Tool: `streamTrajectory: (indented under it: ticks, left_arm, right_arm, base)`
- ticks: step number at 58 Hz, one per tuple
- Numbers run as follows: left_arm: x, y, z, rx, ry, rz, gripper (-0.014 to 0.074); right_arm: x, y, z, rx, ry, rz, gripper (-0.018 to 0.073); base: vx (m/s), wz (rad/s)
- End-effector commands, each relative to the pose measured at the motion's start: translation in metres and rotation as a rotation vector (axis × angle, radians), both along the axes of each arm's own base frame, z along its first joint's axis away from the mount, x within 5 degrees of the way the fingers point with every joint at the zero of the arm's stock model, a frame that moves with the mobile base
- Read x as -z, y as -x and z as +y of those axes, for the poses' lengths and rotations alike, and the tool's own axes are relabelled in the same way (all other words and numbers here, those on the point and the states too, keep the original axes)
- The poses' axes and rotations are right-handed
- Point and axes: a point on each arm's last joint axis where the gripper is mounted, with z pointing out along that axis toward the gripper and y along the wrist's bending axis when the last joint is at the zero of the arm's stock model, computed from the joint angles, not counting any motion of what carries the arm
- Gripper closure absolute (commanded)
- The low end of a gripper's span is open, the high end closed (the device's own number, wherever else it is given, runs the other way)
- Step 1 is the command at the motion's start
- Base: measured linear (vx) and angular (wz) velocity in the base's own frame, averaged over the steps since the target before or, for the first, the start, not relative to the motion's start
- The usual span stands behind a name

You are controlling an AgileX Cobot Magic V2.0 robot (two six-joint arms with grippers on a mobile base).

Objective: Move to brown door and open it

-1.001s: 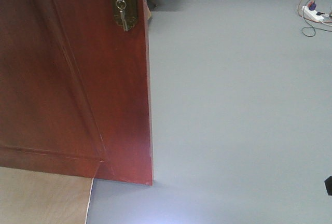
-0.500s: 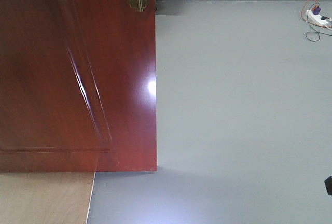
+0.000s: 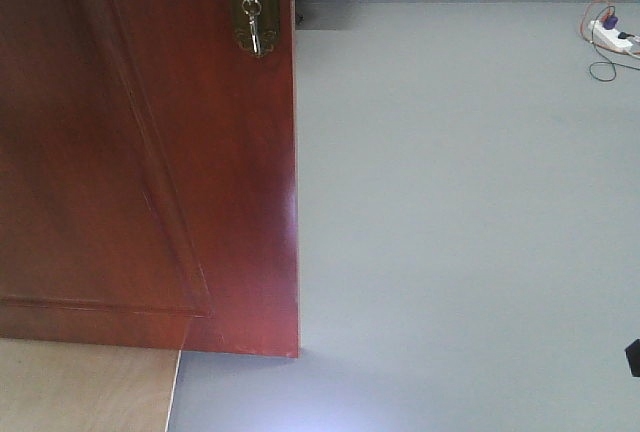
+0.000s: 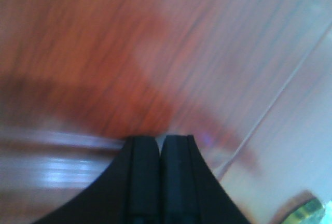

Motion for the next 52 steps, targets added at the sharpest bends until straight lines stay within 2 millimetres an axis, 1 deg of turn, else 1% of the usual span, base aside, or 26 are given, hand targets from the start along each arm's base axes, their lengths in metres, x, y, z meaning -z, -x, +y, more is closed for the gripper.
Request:
streamTrajectory:
  ticks: [1, 52]
  left_arm:
    - [-0.0246, 0.0111, -0.0028, -0.028, 0.061, -0.082, 0.0600]
    - [-0.0246, 0.0111, -0.0028, -0.028, 0.061, -0.082, 0.0600]
  right_arm:
    - [-0.0061, 0.0009, -0.0007, 0.011, 0.022, -0.083, 0.0559]
    - [-0.0061, 0.0009, -0.0007, 0.011, 0.022, -0.083, 0.0559]
  base:
    - [0.00, 0.01]
    - [0.00, 0.00]
